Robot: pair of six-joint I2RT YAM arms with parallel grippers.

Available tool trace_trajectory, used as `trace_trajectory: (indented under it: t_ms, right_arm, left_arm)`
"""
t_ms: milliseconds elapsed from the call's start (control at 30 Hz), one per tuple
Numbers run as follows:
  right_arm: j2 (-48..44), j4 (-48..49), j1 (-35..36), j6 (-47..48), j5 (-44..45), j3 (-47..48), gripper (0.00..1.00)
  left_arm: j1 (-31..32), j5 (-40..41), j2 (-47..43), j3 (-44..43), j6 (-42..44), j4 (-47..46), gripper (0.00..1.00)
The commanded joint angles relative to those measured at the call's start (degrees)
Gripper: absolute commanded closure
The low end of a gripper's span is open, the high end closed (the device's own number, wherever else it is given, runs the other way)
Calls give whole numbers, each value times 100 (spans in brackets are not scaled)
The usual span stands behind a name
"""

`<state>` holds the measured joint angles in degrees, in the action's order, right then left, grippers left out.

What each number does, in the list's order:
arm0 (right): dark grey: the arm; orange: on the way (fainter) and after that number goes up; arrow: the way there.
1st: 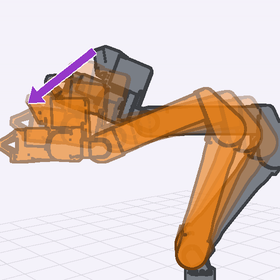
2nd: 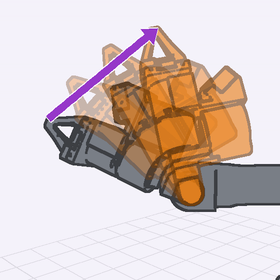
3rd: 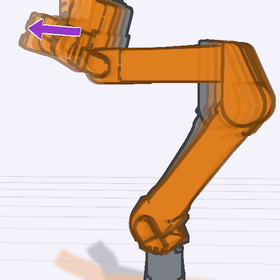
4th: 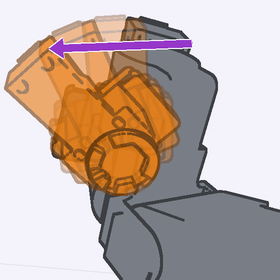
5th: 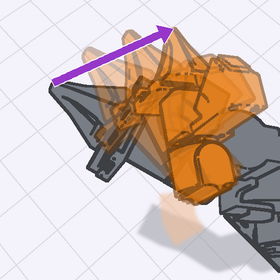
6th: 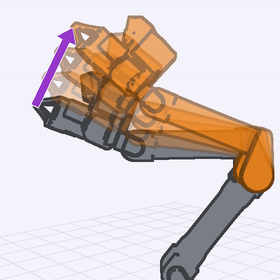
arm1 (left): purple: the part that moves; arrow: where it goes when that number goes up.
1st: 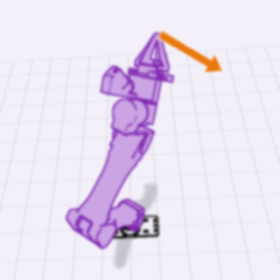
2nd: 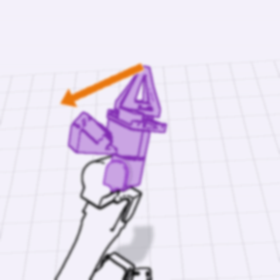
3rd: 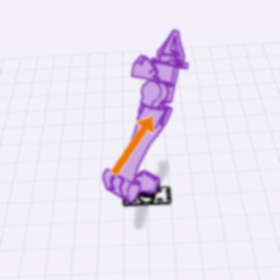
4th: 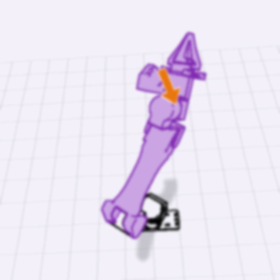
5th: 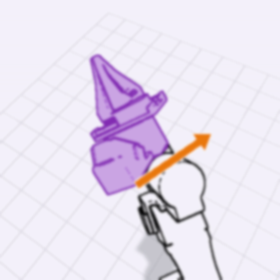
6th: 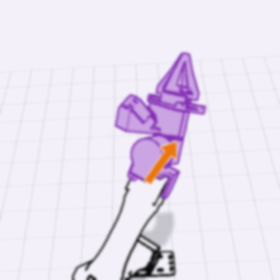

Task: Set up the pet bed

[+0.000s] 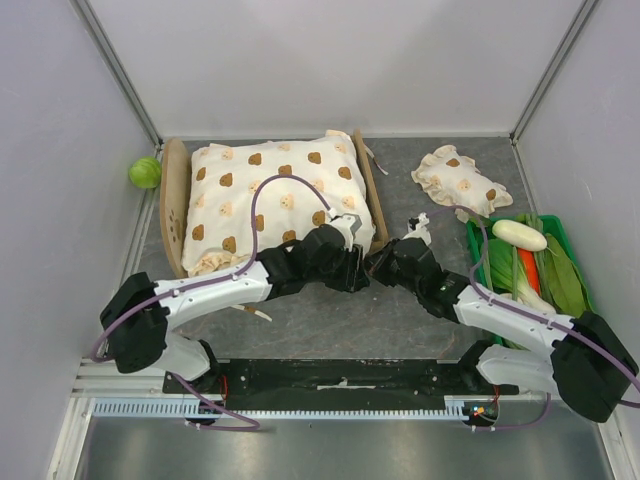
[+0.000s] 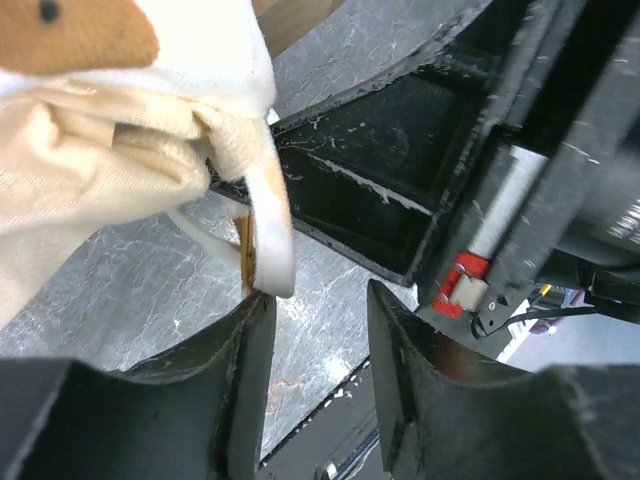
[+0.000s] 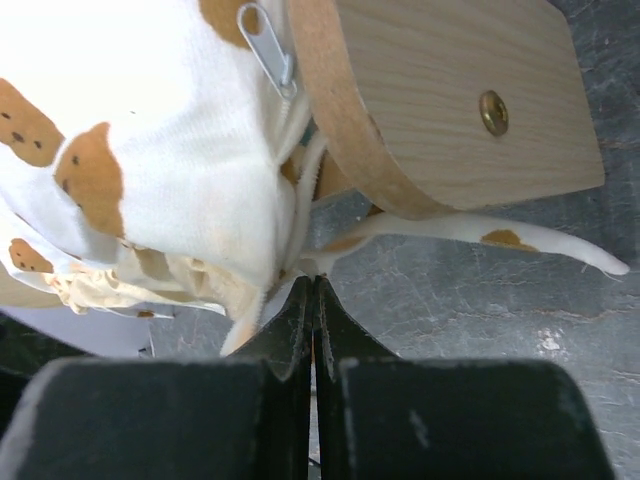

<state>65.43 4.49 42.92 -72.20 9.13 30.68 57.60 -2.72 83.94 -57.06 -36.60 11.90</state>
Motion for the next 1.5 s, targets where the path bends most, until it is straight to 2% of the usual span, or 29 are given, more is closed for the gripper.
trace_trajectory:
  t_ms: [0,300,467,700,967,1100,1467]
  right_arm:
    - [-74,51,15,110,99,-211,100]
    - [128,386,24,57,-113,-264,100]
    - [207,438,15,75,-218,-211,100]
    - [198,447,15,110,-253,-211,100]
    - [146,421,15,128,-253,-238,100]
    - [137,430,15,128,-271,-237,100]
    - [75,395,24,163,-289,-220,100]
  left_arm:
    - [23,237,-606,151,-23,-188,50]
    - [23,255,-915,344,-14,-136,47]
    - [23,852,-1081,660,-365,84,46]
    - [23,878,-1029,1144,-638,-205,47]
    - [14,1054,-660,951,-735,-549,53]
    - [14,1037,-449,758,-813,-461,61]
    - [-39,870,-370,793,-989,-795,62]
